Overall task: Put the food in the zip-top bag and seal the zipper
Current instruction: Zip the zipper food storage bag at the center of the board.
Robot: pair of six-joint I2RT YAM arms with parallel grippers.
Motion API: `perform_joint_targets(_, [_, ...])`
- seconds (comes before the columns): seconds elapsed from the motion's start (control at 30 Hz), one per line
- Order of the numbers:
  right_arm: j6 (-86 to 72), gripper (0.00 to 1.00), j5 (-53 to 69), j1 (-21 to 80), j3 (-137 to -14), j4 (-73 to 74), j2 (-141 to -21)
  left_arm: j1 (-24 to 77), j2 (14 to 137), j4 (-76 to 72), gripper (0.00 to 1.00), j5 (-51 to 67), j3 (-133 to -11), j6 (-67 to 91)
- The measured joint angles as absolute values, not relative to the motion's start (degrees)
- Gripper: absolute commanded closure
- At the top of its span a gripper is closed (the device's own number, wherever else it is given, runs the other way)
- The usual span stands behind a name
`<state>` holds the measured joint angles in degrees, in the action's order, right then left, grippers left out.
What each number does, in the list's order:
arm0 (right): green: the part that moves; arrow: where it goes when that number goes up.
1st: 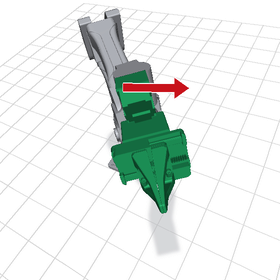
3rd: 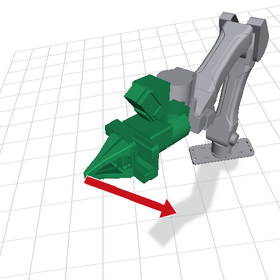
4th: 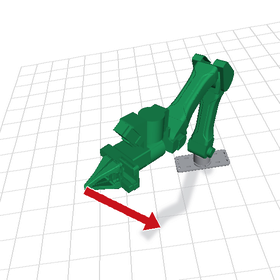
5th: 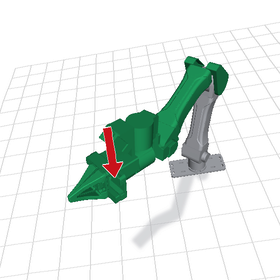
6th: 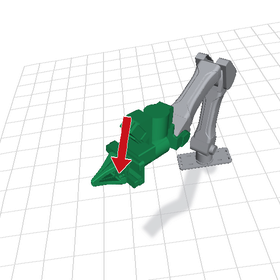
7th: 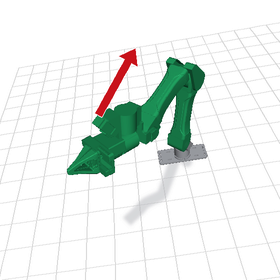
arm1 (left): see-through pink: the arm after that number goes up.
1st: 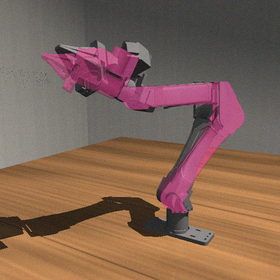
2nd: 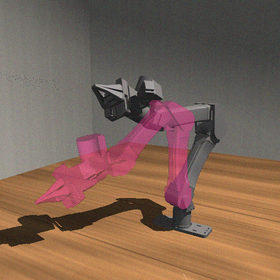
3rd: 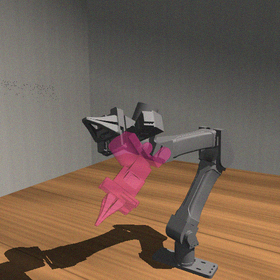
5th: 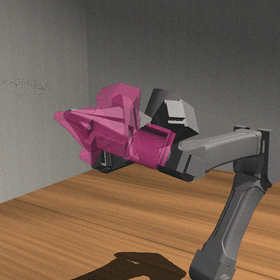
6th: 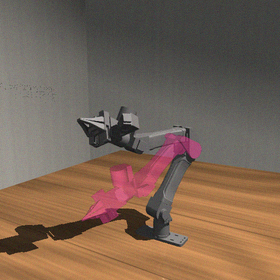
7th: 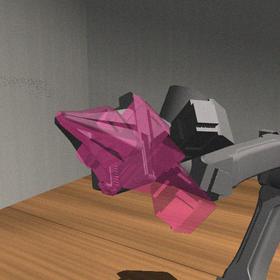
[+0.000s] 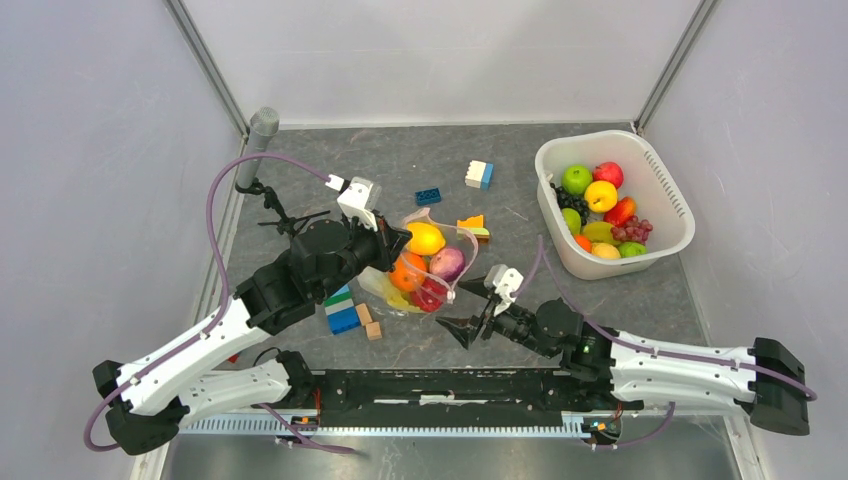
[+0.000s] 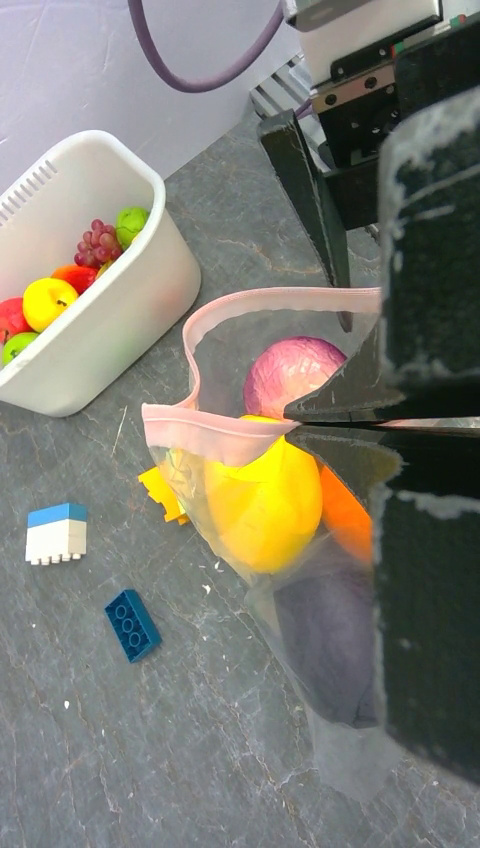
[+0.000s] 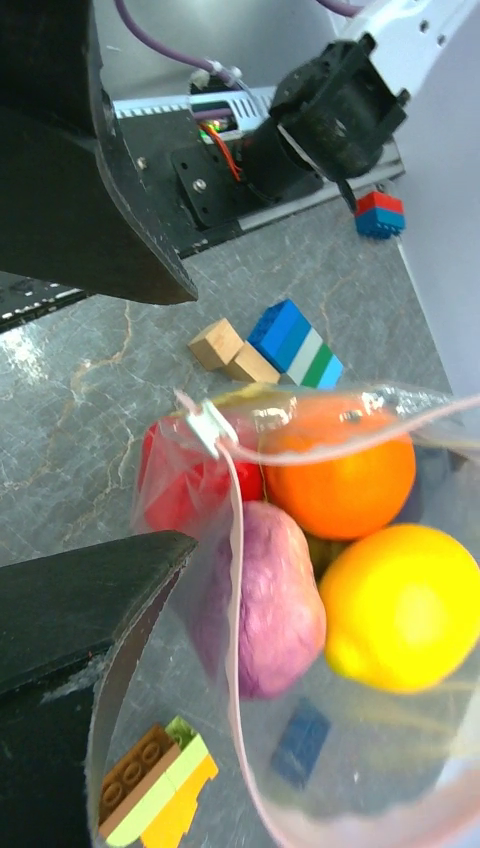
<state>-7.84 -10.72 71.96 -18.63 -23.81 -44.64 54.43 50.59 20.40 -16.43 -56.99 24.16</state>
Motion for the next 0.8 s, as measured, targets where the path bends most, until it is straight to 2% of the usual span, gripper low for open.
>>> perform_joint_targets(0.27, [-9.61,0.24,-19.59,72.64,-18.63,-29.17,-48.53,54.43,50.65,20.36,0.97,-16.38,-56.99,24.21])
perform_joint_targets(0.4, [-9.91,0.36,-25.71,75.53,-18.63,-33.15,-52.77,54.43,50.65,20.38,0.97,-16.4,-56.99,24.21])
perform_joint_targets(0.5, [-9.54,0.52,-29.47,77.28,-18.5,-35.59,-54.08,54.43,50.63,20.38,0.97,-16.43,-56.99,24.21])
perform_joint_targets(0.6, [-9.06,0.6,-33.06,77.91,-16.8,-40.58,-54.17,54.43,50.63,20.38,0.97,-16.43,-56.99,24.21])
perform_joint_targets(0.73, [-6.92,0.59,-36.69,77.91,-15.07,-46.04,-55.05,54.43,50.63,20.14,0.97,-16.4,-56.93,24.21])
perform_joint_targets(0.8, [-5.65,0.63,-37.67,77.91,-15.09,-47.42,-55.72,54.43,50.63,19.97,0.97,-16.38,-56.93,24.21])
